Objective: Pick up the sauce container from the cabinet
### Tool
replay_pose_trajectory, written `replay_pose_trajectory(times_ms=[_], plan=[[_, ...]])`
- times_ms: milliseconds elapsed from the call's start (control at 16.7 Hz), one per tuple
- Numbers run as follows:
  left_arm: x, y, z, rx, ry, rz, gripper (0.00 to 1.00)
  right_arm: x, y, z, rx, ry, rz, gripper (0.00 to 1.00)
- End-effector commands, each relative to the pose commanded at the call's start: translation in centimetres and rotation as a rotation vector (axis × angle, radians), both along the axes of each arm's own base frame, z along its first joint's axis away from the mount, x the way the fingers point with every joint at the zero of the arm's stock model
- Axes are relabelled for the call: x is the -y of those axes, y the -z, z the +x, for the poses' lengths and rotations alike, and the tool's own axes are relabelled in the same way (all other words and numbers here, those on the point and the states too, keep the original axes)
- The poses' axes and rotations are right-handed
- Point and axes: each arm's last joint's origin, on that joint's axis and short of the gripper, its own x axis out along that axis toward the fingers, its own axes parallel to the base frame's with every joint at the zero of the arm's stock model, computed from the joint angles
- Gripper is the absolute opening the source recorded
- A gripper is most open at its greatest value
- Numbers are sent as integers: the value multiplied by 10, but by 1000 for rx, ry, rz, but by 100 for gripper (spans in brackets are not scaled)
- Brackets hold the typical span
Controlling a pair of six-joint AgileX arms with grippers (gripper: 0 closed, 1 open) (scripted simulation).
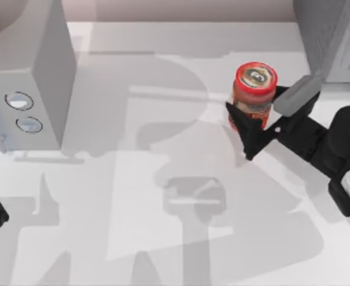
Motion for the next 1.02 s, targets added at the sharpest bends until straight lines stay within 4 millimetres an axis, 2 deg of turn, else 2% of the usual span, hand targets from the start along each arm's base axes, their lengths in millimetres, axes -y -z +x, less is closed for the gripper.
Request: replay_pose_trajectory(times_ms=[660, 1020], plan=[[0, 0, 0, 0, 0, 0, 100, 0, 0, 0, 0, 0, 0, 98], [0, 0, 0, 0, 0, 0, 100, 0, 0, 0, 0, 0, 0, 100]])
